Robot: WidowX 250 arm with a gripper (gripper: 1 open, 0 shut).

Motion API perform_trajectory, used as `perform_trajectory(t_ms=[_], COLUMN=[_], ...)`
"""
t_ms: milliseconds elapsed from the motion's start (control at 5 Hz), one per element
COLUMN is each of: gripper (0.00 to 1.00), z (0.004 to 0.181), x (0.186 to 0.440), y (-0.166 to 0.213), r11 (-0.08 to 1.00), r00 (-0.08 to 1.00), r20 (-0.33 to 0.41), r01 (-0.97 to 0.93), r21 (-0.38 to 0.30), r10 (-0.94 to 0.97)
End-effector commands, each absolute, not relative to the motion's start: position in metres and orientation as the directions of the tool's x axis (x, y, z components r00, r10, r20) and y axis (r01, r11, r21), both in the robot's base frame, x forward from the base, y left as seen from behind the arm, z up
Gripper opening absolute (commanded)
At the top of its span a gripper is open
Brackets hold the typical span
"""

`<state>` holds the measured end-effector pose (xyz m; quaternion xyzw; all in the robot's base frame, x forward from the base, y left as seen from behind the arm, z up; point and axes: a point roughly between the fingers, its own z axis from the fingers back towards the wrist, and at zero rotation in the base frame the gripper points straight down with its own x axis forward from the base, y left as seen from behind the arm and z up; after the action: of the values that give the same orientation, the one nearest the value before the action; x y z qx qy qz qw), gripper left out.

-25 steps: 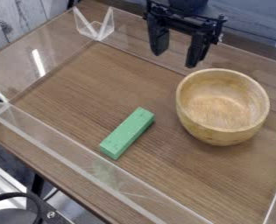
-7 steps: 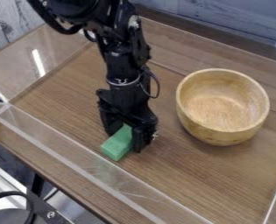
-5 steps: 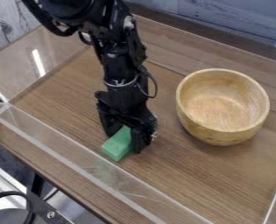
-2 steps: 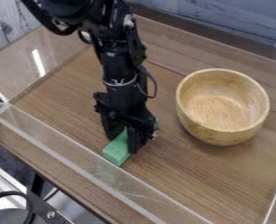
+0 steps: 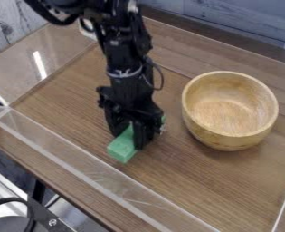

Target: Put the green block in the brown bowl

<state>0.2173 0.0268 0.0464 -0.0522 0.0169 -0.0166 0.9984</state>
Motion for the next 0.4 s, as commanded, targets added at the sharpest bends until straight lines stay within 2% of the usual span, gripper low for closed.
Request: perform_trajectory(t_ms=[0,200], gripper=[0.00,0.00], z=[0.082,0.103], x=[0.241,0.262], y=[0.025,0.012], r11=[0.994,0.993], r00=[0.998,0.996], r20=[0.061,0.086], r01=[0.024,0.019], r21=[-0.102,-0.119], r10=[-0.018,-0.009])
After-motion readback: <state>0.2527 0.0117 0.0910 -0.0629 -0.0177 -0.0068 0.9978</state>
